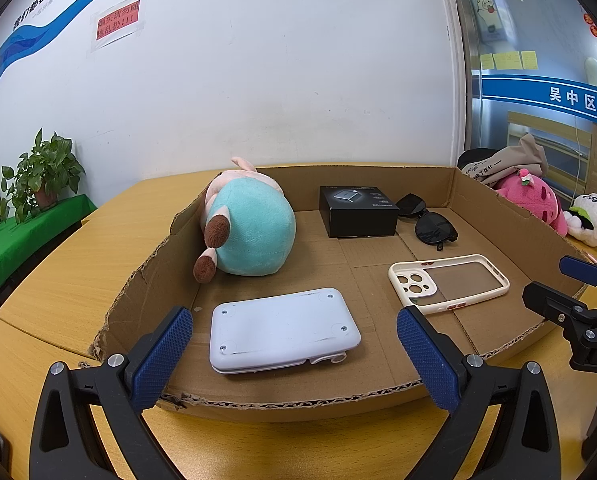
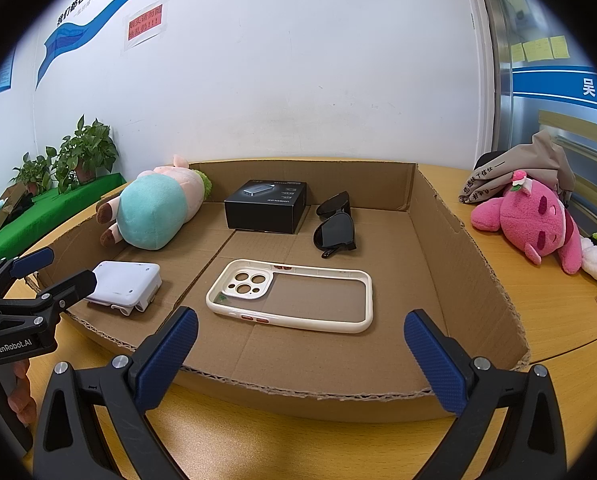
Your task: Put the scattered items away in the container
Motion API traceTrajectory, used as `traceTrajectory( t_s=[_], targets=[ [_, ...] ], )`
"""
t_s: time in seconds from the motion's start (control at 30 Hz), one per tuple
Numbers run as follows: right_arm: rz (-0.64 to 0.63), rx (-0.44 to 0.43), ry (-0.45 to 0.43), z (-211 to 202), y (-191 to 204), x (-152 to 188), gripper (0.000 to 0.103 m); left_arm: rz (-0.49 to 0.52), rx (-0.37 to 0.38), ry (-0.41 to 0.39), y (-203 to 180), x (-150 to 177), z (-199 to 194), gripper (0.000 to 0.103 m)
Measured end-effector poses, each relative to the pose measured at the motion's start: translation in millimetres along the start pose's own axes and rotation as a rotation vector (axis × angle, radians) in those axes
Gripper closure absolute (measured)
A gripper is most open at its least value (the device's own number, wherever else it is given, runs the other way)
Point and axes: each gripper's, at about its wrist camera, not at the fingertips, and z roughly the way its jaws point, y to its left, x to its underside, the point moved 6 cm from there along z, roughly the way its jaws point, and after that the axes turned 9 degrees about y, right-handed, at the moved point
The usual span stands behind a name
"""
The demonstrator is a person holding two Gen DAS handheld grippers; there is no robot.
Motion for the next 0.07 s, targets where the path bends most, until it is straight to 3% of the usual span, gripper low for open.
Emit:
traceTrajectory(
  t_s=[0.07],
  targets=[
    [0.000,0.000,0.000,0.1,-0.1,0.0,0.000,-0.004,-0.003,0.001,-0.1,0.3,-0.3,0.000]
  ],
)
